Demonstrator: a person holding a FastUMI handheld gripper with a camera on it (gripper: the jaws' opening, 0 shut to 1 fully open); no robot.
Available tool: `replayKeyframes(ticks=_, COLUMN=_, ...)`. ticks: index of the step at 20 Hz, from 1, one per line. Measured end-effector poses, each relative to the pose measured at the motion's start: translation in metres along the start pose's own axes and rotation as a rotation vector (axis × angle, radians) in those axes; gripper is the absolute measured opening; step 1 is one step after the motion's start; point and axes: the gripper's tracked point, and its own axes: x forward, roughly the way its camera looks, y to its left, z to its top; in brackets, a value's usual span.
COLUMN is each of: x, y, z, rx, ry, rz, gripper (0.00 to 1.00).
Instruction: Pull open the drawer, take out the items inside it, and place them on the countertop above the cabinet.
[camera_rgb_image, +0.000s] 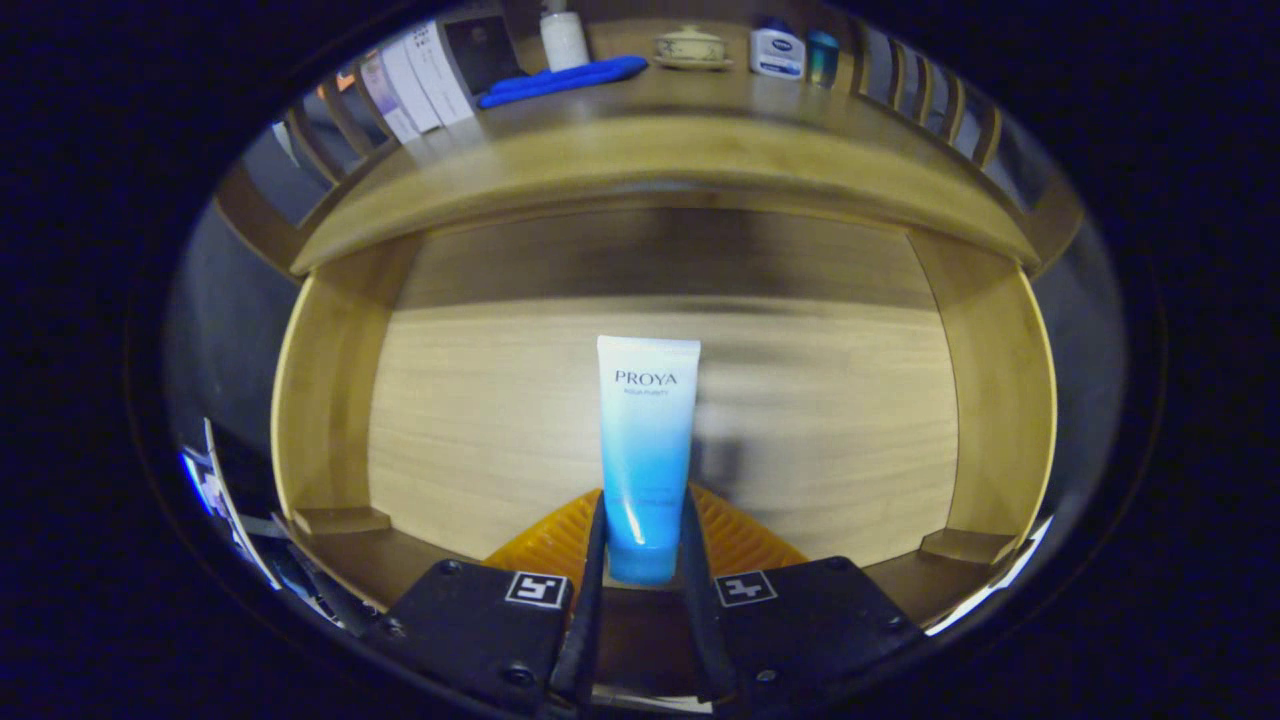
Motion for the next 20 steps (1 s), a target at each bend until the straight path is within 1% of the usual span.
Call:
replayKeyframes(ticks=4, x=-0.040, y=0.007, z=0.015, rx=-0.037, ry=-0.072, rz=0.036, gripper=0.40)
replayKeyframes(ticks=9, x=-0.082, y=0.014, z=0.047, rx=-0.081, ry=-0.168, rz=0.050, gripper=0.40)
replayKeyframes(ticks=12, x=-0.099, y=0.021, z=0.072, rx=-0.065, ry=-0.184, rz=0.079, gripper=0.40)
replayKeyframes(ticks=16, x=-0.096, y=0.021, z=0.112, rx=-0.077, ry=-0.199, rz=0.067, gripper=0.40)
replayKeyframes(ticks=20, x=-0.082, y=0.024, z=0.149, rx=-0.081, ry=-0.181, rz=0.039, gripper=0.40)
